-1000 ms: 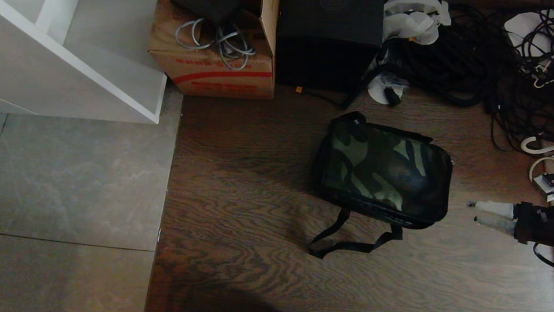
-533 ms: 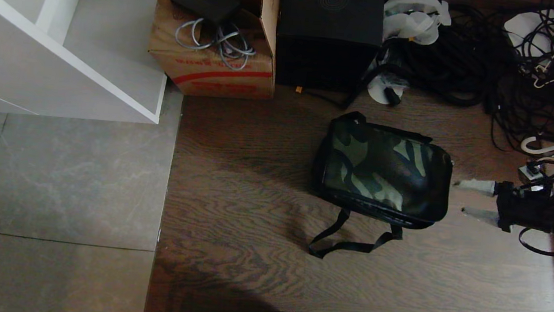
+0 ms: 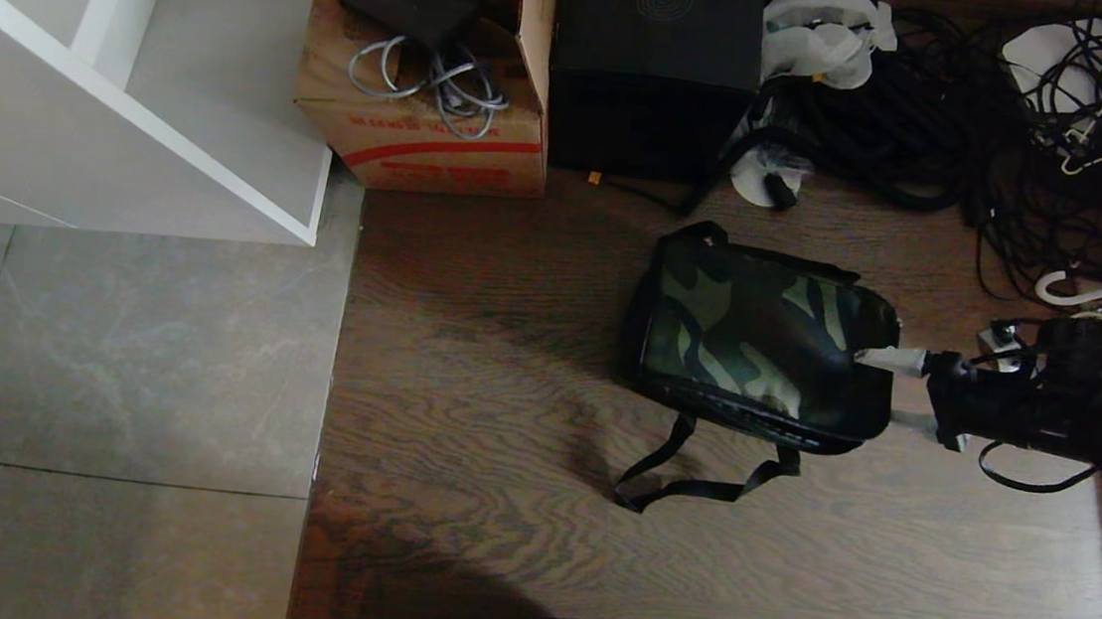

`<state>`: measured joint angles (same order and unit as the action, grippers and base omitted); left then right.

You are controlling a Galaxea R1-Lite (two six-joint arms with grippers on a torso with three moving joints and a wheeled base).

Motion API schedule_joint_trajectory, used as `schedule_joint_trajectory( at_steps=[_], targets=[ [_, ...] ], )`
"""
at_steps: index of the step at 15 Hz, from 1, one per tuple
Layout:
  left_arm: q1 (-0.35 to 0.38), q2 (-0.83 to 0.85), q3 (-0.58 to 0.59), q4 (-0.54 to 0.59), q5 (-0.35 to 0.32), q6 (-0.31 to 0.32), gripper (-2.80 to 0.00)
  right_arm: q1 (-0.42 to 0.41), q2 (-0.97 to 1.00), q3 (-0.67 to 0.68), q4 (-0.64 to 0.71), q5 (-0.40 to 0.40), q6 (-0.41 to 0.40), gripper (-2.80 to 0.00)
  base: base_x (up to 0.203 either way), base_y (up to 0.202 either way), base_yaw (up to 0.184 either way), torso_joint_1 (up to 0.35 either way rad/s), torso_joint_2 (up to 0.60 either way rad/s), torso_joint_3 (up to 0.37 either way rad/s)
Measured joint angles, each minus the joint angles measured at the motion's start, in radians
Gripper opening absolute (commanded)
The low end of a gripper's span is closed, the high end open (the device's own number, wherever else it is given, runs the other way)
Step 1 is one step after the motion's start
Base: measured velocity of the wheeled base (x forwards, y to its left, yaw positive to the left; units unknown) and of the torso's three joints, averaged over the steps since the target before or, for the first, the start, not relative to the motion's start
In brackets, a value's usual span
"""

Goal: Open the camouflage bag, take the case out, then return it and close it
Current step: Open the top of the storage box

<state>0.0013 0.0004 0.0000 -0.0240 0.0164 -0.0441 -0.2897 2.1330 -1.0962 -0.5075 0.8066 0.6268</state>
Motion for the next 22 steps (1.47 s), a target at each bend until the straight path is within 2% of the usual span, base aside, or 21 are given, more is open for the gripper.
schedule_joint_trajectory(
  at_steps=[3, 9, 10, 15, 22],
  targets=[
    [0.0, 0.0, 0.0, 0.0, 0.0, 0.0, -2.8, 0.04, 0.001, -0.023, -0.005, -0.059, 0.112, 0.0, 0.0, 0.0, 0.0, 0.0, 0.0, 0.0],
    [0.0, 0.0, 0.0, 0.001, 0.0, 0.0, -2.8, 0.05, -0.085, -0.061, 0.066, -0.055, 0.282, 0.0, 0.0, 0.0, 0.0, 0.0, 0.0, 0.0],
    [0.0, 0.0, 0.0, 0.0, 0.0, 0.0, -2.8, 0.05, -0.105, -0.064, 0.071, -0.055, 0.299, -2.8, 0.0, 0.0, 0.0, 0.0, 0.0, 0.0],
    [0.0, 0.0, 0.0, 0.0, 0.0, 0.0, -2.8, 0.036, -0.175, -0.055, 0.07, -0.059, 0.345, -2.8, 0.0, 0.0, 0.0, 0.0, 0.0, 0.0],
    [0.0, 0.0, 0.0, 0.0, 0.0, 0.0, -2.8, 0.034, -0.207, -0.048, 0.031, -0.06, 0.329, -2.8, 0.0, 0.0, 0.0, 0.0, 0.0, 0.0]
  ],
)
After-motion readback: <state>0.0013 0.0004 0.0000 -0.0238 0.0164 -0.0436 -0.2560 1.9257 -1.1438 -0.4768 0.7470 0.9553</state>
